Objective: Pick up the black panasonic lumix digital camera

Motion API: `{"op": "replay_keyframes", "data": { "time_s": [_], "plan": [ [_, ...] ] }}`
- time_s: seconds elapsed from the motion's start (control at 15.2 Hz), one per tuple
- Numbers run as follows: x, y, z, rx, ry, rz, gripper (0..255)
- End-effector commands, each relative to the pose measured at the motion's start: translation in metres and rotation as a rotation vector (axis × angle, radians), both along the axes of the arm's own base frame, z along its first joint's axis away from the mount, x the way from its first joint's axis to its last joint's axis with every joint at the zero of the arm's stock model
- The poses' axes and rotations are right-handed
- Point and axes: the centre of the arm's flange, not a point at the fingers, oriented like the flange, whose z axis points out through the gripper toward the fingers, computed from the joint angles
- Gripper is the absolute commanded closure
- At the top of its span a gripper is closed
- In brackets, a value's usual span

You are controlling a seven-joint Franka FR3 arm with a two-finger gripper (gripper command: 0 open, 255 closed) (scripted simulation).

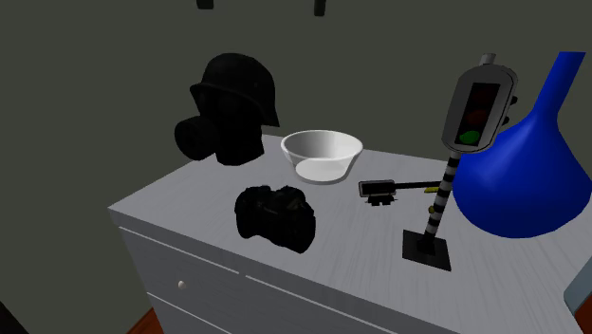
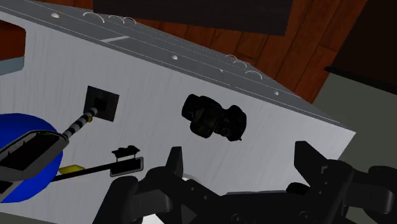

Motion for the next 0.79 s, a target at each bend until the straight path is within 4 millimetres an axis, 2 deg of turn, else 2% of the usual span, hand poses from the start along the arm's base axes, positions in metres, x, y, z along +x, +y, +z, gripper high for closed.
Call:
{"op": "replay_keyframes", "data": {
  "time_s": [0.0,0.73],
  "plan": [
    [0.000,0.000,0.000,0.000,0.000,0.000,0],
    [0.031,-0.028,-0.141,0.022,-0.083,0.409,0]
  ]
}}
